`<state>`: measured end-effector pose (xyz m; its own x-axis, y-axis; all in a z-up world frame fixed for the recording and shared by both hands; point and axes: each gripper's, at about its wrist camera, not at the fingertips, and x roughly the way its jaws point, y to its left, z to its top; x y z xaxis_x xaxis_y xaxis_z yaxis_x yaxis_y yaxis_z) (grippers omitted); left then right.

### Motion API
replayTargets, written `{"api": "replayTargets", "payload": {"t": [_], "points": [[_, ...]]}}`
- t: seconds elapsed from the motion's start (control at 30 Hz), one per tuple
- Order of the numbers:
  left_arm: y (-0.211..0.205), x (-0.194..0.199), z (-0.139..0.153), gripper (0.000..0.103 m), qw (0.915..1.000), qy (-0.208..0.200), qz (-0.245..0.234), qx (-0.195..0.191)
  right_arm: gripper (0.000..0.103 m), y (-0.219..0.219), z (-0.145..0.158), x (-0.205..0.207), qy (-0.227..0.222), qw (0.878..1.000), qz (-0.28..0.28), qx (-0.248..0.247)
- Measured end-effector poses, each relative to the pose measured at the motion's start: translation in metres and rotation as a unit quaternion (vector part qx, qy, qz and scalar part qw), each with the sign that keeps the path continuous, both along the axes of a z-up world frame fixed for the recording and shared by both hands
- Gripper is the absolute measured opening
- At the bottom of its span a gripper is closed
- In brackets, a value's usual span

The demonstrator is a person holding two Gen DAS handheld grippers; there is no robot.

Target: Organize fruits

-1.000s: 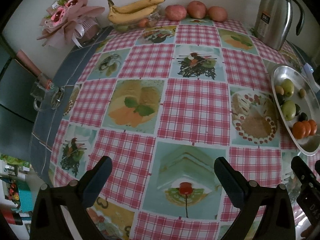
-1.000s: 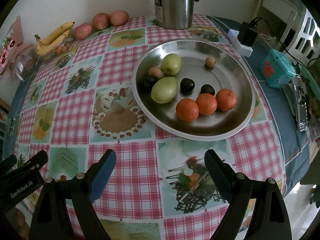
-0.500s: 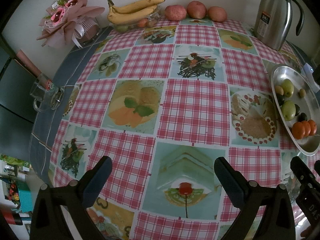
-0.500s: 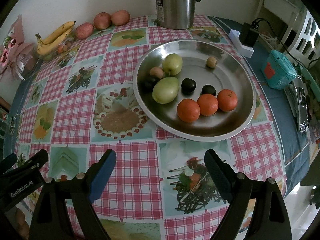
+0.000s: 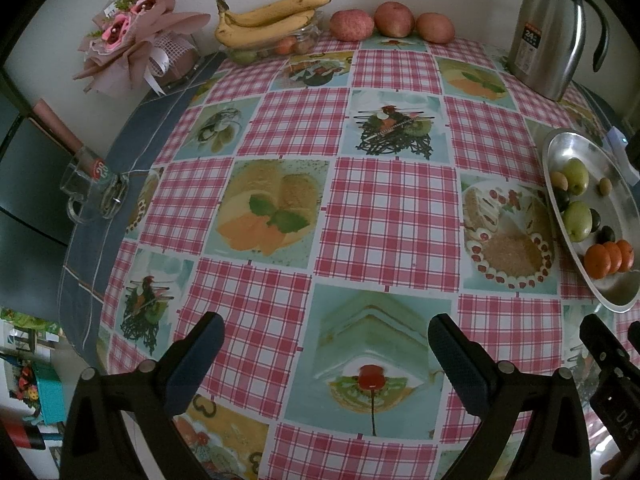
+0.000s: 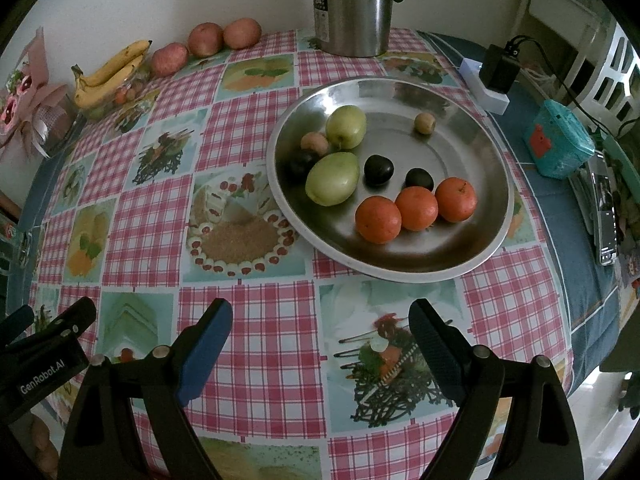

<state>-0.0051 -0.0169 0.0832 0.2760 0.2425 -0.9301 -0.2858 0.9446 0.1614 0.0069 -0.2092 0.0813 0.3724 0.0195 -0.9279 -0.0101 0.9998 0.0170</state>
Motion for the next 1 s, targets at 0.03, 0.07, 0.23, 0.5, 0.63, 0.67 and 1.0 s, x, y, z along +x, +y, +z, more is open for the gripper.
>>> {"api": "replayTargets", "payload": {"t": [0.03, 0.07, 0.23, 0.5, 0.63, 0.67, 1.0], "points": [[0.0, 0.0, 0.0001, 0.103, 1.0, 0.0, 0.0, 0.0, 0.09, -0.0001, 0.0, 0.0, 0.0, 1.0, 0.0, 0.0], [0.0003, 0.0, -0.0001, 0.103, 1.0, 0.0, 0.0, 0.0, 0.09, 0.0, -0.0003, -0.0003, 0.001, 1.0, 0.0, 0.0], [0.0001, 0.0, 0.0, 0.103, 1.0, 0.0, 0.0, 0.0, 0.09, 0.0002, -0.0015, -0.0004, 0.003, 1.0, 0.003, -0.001], [0.0004, 0.0002, 0.0001, 0.103, 1.0, 0.0, 0.0, 0.0, 0.09, 0.0001, -0.0013, 0.0005, 0.003, 1.0, 0.002, -0.001], [0.0007, 0.0004, 0.0, 0.103, 1.0, 0.0, 0.0, 0.0, 0.09, 0.0002, -0.0014, 0.0005, 0.003, 1.0, 0.002, -0.001], [0.0007, 0.0003, -0.0003, 0.103, 1.0, 0.0, 0.0, 0.0, 0.09, 0.0003, -0.0013, 0.0004, 0.003, 1.0, 0.002, -0.001], [0.0013, -0.0008, -0.001, 0.103, 1.0, 0.001, 0.0, 0.001, 0.09, 0.0001, -0.0016, 0.0006, 0.004, 1.0, 0.003, -0.001]]}}
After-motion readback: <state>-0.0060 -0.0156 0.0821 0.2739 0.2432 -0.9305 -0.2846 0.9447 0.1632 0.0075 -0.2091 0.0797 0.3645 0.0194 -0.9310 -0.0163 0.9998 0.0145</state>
